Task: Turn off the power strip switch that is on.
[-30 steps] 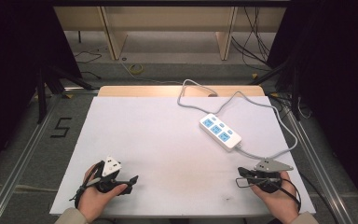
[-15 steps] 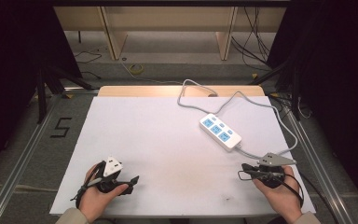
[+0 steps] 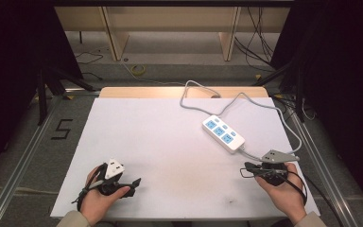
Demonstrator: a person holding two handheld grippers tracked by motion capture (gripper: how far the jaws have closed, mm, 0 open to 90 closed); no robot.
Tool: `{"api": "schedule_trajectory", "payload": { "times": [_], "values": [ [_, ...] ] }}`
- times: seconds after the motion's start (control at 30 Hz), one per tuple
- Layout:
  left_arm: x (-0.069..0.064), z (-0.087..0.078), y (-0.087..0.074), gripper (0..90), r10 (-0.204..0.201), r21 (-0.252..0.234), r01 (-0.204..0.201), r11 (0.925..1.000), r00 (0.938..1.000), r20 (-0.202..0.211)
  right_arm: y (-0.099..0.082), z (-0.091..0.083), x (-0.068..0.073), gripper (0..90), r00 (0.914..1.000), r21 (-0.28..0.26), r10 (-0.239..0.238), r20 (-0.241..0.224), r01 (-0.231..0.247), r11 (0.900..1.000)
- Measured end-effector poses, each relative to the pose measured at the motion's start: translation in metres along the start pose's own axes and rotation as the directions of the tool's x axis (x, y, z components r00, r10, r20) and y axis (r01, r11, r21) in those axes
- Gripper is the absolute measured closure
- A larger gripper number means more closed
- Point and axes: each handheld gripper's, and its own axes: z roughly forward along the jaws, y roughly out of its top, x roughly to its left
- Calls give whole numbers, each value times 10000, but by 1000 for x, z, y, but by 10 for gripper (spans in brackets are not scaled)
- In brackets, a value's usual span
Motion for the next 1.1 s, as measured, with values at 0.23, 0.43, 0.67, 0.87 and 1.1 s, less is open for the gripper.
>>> {"api": "schedule_trajectory", "payload": {
  "times": [0.23, 0.43, 0.67, 0.87, 1.1],
  "values": [
    [0, 0, 0, 169, -23, -22, 22, 10000, 10000, -31, 5, 1, -1, 900, 10000, 9, 7, -51, -7, 10000],
    [0, 0, 0, 168, 11, 11, -11, 10000, 10000, -40, 10, 0, -3, 900, 10000, 28, 44, -45, -44, 10000],
    [0, 1, 0, 169, -38, -38, 37, 10000, 10000, -67, 15, 1, -6, 900, 10000, 71, 17, -20, -17, 10000],
    [0, 0, 0, 169, -33, -41, 33, 10000, 10000, -75, 20, 0, -8, 900, 10000, 76, -24, -9, 24, 10000],
    [1, 0, 0, 169, -38, -50, 38, 10000, 10000, -82, 24, 1, -9, 900, 10000, 108, -75, -25, 76, 9999]
  ]
}}
